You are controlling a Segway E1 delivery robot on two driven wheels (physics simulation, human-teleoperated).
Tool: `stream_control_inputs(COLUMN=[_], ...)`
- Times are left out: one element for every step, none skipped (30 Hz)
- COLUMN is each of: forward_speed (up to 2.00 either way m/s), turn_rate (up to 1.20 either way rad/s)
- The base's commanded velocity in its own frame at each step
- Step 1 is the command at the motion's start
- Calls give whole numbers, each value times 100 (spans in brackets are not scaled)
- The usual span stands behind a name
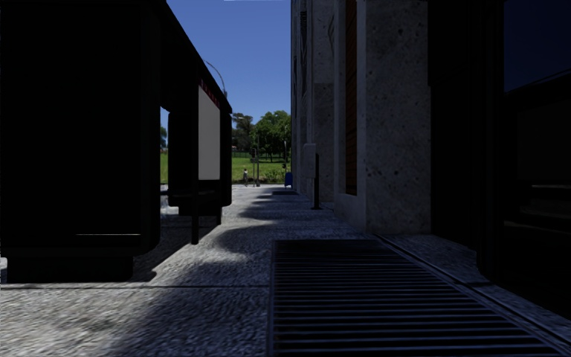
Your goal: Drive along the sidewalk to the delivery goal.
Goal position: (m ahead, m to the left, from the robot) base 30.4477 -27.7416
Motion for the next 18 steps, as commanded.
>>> stream_control_inputs(forward_speed=[200,200,200,200,200,200,200,200,200,200,200,200,200,200,200,200,200,200], turn_rate=[0,0,0,0,0,0,0,0,3,3,11,20,28,28,33,34,34,34])
